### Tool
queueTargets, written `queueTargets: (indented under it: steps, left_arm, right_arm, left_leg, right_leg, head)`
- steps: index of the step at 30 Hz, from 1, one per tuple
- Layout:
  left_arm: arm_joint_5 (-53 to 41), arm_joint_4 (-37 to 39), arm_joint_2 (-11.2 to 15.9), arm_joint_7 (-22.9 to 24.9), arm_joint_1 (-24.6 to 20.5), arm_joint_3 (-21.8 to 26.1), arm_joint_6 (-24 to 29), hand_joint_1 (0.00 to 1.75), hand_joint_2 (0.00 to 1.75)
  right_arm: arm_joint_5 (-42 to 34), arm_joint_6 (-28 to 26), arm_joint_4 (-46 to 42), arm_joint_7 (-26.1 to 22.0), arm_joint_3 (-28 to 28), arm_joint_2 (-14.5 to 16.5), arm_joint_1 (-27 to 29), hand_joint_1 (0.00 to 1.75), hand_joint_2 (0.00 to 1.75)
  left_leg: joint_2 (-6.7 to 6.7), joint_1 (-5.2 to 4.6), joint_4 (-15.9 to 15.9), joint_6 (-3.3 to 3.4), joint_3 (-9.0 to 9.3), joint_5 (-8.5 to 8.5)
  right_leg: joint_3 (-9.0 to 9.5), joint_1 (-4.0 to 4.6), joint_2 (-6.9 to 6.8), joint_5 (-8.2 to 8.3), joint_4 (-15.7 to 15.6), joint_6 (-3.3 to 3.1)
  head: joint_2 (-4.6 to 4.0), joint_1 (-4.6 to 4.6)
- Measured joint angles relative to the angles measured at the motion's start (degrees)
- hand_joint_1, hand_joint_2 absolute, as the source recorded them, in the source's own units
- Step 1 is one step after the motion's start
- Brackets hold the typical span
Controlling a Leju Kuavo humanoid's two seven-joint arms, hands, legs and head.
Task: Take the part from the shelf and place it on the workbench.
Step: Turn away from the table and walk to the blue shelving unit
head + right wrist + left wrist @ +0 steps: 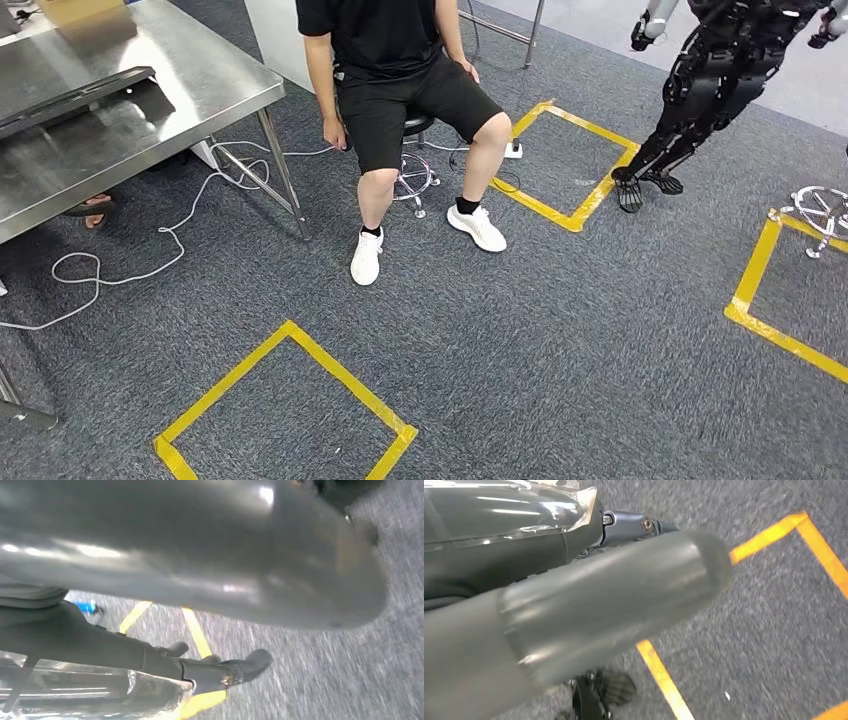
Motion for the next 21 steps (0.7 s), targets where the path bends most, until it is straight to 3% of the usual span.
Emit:
queueTargets:
  steps: [1,3,5,7,8,9,10,12,14,16,18,20,21]
  left_arm:
    - [-0.8,0.0,-0.14,0.09,-0.04,-0.24,0.36,0.0,0.0]
    - [-2.53,0.0,-0.51,0.2,-0.2,-1.02,0.85,0.0,0.0]
    - [-3.83,0.0,-0.85,0.07,-0.39,-1.91,0.94,0.0,0.0]
    - [-4.58,0.0,-1.25,-0.09,-0.92,-2.74,0.96,0.0,0.0]
    - [-4.75,0.0,-1.49,-0.1,-1.38,-3.08,1.02,0.0,0.0]
    - [-5.06,0.0,-1.74,-0.01,-1.92,-3.4,1.07,0.0,0.0]
    - [-5.8,0.0,-2.0,0.52,-2.49,-3.78,0.99,0.0,0.0]
    - [-8.19,-0.07,-2.37,2.85,-3.81,-5.15,0.78,0.0,0.0]
    - [-9.89,-0.15,-2.65,5.07,-5.44,-6.87,0.77,0.0,0.0]
    - [-10.16,-0.15,-3.08,5.59,-6.85,-8.02,0.74,0.0,0.0]
    - [-10.26,-0.15,-3.42,5.57,-7.36,-8.81,0.46,0.0,0.0]
    - [-10.81,-0.14,-3.5,5.77,-7.12,-9.56,-0.06,0.0,0.0]
    - [-11.26,-0.13,-3.5,6.07,-6.97,-9.93,-0.32,0.0,0.0]
  right_arm:
    - [-0.33,0.12,0.02,0.1,0.01,-0.02,0.11,0.0,0.0]
    - [-1.06,0.35,0.04,0.87,0.0,-0.13,0.21,0.0,0.0]
    - [-1.56,0.67,0.05,2.38,-0.05,-0.2,-0.03,0.0,0.0]
    - [-1.57,1.22,0.05,3.95,-0.14,-0.21,-0.21,0.0,0.0]
    - [-1.37,1.5,0.05,4.55,-0.18,-0.21,-0.15,0.0,0.0]
    - [-1.33,1.82,0.05,4.92,-0.19,-0.22,-0.1,0.0,0.0]
    - [-1.81,2.25,0.05,5.16,-0.3,-0.34,-0.28,0.0,0.0]
    - [-3.66,3.89,0.04,7.07,-1.07,-0.9,-2.54,0.0,0.0]
    - [-4.74,5.86,-0.01,10.65,-2.02,-1.96,-7.03,0.0,0.0]
    - [-4.72,6.8,-0.08,13.11,-2.49,-3.17,-10.95,0.0,0.0]
    - [-4.87,6.88,-0.15,13.8,-2.92,-4.06,-13.1,0.0,0.0]
    - [-5.26,6.59,-0.19,13.27,-3.47,-4.37,-13.77,0.0,0.0]
    - [-5.54,6.44,-0.19,12.81,-3.75,-4.38,-13.69,0.0,0.0]
  left_leg:
    - [0.67,0.03,-0.46,0.31,0.22,0.27]
    - [2.07,0.18,-1.87,0.87,0.92,0.94]
    - [3.71,0.25,-2.7,1.12,1.39,1.28]
    - [5.33,0.3,-2.72,1.09,1.4,1.24]
    - [6.04,0.39,-2.7,0.96,1.43,1.17]
    - [6.68,0.57,-2.66,0.74,1.52,1.07]
    - [7.31,0.81,-2.56,0.37,1.68,0.91]
    - [8.74,0.89,-2.08,-0.78,1.71,0.39]
    - [10.25,0.54,-1.72,-1.91,1.54,-0.13]
    - [11.44,0.65,-1.92,-2.65,1.91,-0.27]
    - [9.47,1.12,-0.62,-2.99,1.69,-1.64]
    - [5.57,1.11,5.64,-2.7,-1.22,-5.62]
    - [4.42,0.91,10.02,-2.4,-3.46,-7.73]
  right_leg:
    - [-0.23,-0.11,0.23,0.09,-0.02,0.36]
    - [-1.42,-0.12,-1.83,-0.78,1.63,0.78]
    - [-4.51,-0.44,-5.0,-3.52,7.44,0.91]
    - [-8.14,-1.1,-6.12,-5.86,14.05,1.47]
    - [-8.83,-1.55,-6.39,-5.9,15.22,2.1]
    - [-8.29,-2.03,-6.73,-5.03,14.1,2.96]
    - [-6.64,-2.52,-7.32,-3.48,10.91,3.93]
    - [-2.84,-3.04,-9.94,-0.23,3.36,5.37]
    - [-1.9,-2.76,-11.11,1.22,0.65,4.85]
    - [-2.52,-2.36,-9.65,1.48,0.89,3.44]
    - [-2.46,-2.57,-8.38,1.65,0.78,2.47]
    - [-2.28,-2.47,-7.27,1.74,0.7,1.42]
    - [-2.29,-2.07,-6.7,1.72,0.71,1.0]
  head:
    - [0.0,-0.01]
    - [0.0,0.12]
    - [0.0,0.31]
    - [0.0,0.4]
    - [0.0,0.4]
    - [0.0,0.41]
    - [0.0,0.41]
    - [0.0,0.66]
    - [0.0,0.57]
    - [0.0,0.09]
    - [0.0,-0.21]
    - [0.0,-0.41]
    - [0.0,-0.43]
